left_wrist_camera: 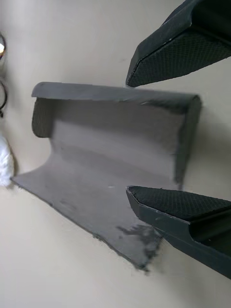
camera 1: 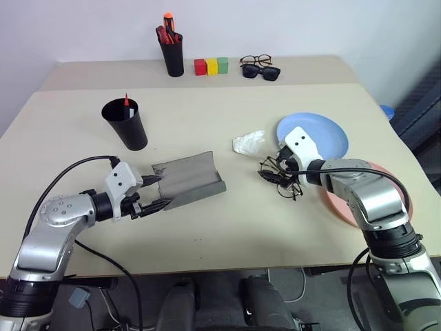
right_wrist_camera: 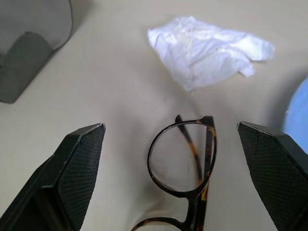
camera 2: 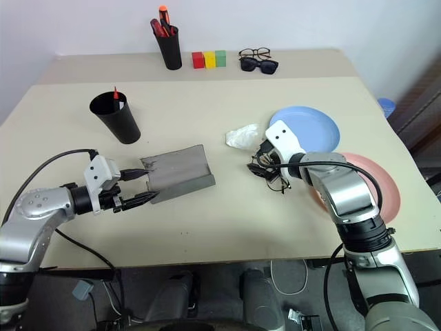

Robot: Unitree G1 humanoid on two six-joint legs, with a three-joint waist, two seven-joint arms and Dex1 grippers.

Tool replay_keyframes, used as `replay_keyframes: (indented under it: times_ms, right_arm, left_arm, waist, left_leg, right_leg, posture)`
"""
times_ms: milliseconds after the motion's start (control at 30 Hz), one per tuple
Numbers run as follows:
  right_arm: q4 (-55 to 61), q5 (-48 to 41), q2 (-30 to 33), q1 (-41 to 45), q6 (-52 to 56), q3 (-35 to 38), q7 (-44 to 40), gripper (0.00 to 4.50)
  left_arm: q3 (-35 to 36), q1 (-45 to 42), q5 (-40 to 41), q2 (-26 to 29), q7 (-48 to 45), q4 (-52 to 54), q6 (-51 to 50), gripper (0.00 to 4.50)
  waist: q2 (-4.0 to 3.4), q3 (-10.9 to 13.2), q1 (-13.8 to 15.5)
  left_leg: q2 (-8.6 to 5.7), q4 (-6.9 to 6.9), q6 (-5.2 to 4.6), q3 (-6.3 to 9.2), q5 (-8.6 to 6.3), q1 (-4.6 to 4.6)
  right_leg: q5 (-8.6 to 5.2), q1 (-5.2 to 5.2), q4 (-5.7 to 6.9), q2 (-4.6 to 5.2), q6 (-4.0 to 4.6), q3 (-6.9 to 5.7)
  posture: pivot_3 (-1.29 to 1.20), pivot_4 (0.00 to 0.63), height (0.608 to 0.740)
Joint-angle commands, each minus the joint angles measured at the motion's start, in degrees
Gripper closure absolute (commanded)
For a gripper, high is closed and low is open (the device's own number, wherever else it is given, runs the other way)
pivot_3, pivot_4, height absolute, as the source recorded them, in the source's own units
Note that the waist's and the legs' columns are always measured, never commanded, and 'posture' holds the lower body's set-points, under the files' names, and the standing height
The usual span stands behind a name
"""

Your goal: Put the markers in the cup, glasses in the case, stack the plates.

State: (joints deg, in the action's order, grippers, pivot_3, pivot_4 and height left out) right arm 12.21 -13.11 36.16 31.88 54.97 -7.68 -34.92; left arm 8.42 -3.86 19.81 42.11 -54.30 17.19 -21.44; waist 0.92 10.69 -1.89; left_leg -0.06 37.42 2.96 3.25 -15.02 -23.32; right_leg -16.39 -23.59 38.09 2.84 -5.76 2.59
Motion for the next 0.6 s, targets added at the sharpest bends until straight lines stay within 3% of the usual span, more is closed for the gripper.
replay_keyframes:
  times_ms: [33, 500, 600]
  right_arm:
    - [2.01, 0.05, 1.91, -0.39, 2.07, 2.25, 0.51, 0.0]
    - [4.07, -0.67, 3.5, -5.7, 5.99, 4.62, 2.29, 0.0]
    - [4.09, -0.85, 3.43, -5.67, 6.09, 4.56, 2.52, 0.9]
  left_arm:
    - [1.79, 2.0, 0.16, 0.22, 0.95, 3.11, 2.55, 1.2]
    - [-2.85, -1.4, 1.05, 0.42, 1.64, 5.43, 1.91, 1.2]
    - [-3.02, -1.62, 0.86, 0.66, 1.36, 4.67, 2.44, 1.14]
  waist:
    - [0.0, 0.0, 0.19]
    - [0.0, 0.0, 0.88]
    - [0.0, 0.0, 0.86]
  left_leg:
    - [-0.01, 0.0, -0.01, -0.01, 0.0, 0.0]
    - [-0.02, -0.01, -0.02, -0.03, -0.01, 0.02]
    - [-0.02, -0.01, -0.02, -0.04, -0.01, 0.02]
  right_leg:
    - [0.0, 0.0, -0.01, 0.01, 0.0, 0.0]
    - [0.0, 0.02, -0.03, -0.05, 0.0, 0.0]
    - [0.0, 0.02, -0.03, -0.06, 0.0, 0.0]
  posture:
    - [0.0, 0.15, 0.74]
    - [0.0, 0.15, 0.74]
    - [0.0, 0.15, 0.74]
